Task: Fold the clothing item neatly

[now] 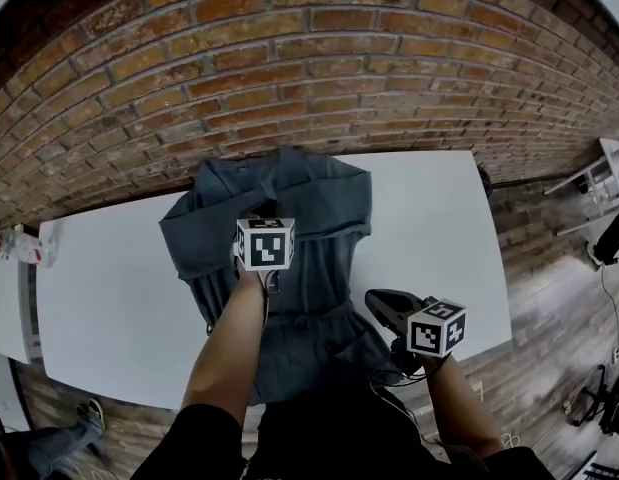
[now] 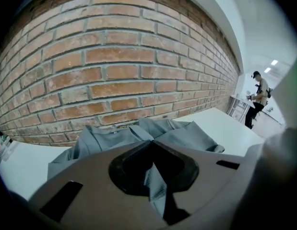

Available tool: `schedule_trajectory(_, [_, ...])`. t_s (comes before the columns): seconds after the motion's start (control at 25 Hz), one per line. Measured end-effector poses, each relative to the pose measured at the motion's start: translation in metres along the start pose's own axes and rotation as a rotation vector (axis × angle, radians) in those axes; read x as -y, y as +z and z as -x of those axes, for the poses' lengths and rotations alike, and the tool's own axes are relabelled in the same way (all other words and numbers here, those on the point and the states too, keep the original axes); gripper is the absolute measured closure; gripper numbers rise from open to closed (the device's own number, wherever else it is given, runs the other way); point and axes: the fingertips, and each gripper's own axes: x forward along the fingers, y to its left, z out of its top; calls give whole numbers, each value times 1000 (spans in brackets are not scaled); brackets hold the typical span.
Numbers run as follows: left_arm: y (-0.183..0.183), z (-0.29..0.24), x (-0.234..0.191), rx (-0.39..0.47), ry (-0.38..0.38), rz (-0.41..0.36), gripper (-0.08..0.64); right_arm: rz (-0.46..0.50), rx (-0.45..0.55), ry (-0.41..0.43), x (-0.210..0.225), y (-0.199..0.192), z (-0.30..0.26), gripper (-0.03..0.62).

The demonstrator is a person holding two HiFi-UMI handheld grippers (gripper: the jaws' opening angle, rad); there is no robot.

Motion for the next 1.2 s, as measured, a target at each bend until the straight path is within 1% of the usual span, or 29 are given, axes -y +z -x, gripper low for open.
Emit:
schedule_trajectory(0.08, [-8,-15,11,-34,4,-7,545,-1,-8,0,7,-2,6,591])
schedule_trajectory(0.2, [-26,-31,24,-93,20,-42,545,2,-24,-3,19,-5,12,591])
schedule_trajectory(0.32, [-39,-40,35,-113,4,-65,543,1,-35,-3,25,-7,13,591])
schedule_trajectory(0.48, [-39,-42,54,-96,-52,-79,543,15,-48,18,19,-8,8,591])
schedule_trajectory(0.64, [-36,-42,76,-81,-100,-118,537,25,-54,38,8,-12,3,591])
schedule_trajectory(0.72, [-30,-36,86,-52,-115,-124,537,20,-54,43,4,-15,2,591])
schedule_trajectory(0.8, [-20,-23,88,2,-106,-115,537,18,-56,47,3,-17,2,591])
schedule_trajectory(0.88, [-12,-9,74,52,-72,-96,537,20,-58,53,1,-17,0,591])
schedule_trajectory(0.96, [-13,-1,45,62,-28,-68,537,27,-58,58,0,-16,-1,591])
schedule_trajectory(1.04, [-19,-1,9,40,8,-25,538,33,-57,61,-1,-13,-2,591])
schedule_trajectory(1.12, [-28,-8,-22,1,24,22,560,34,-59,64,-1,-13,-2,591])
schedule_trajectory(1.2, [-36,-17,-43,-42,30,35,560,34,-66,65,0,-14,-3,591])
